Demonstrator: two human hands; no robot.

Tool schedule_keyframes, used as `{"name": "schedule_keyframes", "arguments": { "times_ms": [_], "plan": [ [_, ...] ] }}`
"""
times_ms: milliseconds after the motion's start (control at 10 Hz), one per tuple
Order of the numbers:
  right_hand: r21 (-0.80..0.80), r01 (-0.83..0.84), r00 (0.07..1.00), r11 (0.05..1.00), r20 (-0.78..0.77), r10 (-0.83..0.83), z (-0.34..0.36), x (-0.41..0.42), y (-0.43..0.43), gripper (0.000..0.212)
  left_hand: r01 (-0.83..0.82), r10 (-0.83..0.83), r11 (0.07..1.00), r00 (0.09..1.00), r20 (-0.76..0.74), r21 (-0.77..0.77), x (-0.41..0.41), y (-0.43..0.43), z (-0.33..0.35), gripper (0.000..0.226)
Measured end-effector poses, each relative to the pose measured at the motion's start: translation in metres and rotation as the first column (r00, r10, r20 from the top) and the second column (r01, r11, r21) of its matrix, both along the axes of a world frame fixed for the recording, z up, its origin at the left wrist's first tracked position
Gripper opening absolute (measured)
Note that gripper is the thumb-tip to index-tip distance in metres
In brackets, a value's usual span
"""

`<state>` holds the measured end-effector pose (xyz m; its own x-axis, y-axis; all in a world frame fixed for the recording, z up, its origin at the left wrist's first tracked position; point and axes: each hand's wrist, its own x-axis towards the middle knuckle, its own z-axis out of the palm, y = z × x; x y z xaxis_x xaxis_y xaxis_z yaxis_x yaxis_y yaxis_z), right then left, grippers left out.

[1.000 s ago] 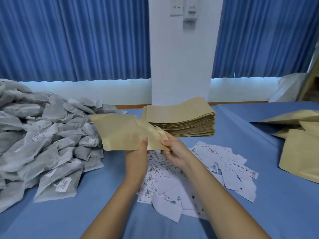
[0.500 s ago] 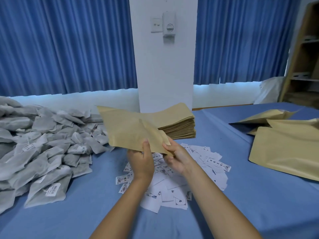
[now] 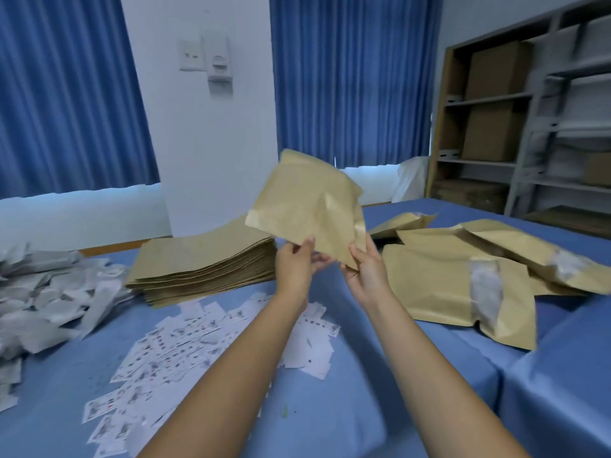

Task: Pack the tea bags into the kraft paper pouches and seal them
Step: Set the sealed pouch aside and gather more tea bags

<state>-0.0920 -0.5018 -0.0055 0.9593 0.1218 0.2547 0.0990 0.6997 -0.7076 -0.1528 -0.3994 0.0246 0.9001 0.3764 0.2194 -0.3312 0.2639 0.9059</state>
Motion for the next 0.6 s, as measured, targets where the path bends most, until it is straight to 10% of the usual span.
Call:
{"name": "schedule_keyframes", "arguments": {
  "times_ms": [100,300,600],
  "plan": [
    [0.113,0.096,0.99,0.989,-0.109,-0.084,0.005,0.035,-0.027,0.034,0.225,-0.235,0.967,0.969,-0.072,-0.12,0.025,-0.023,0.008,0.045],
    [-0.281,-0.087,0.95,0.956,-0.312,-0.006,-0.032,0.031,-0.003,0.022,0.168,-0.007,0.889,0.935,-0.355,0.425,0.041,-0.032,-0.028,0.046],
    [-0.416,-0.221,0.929,0.882,-0.366,0.06,-0.052,-0.005,0.117,0.031,-0.048,0.345,0.55,0.922,-0.174,0.834,0.033,0.062,-0.075,0.029]
  ]
}}
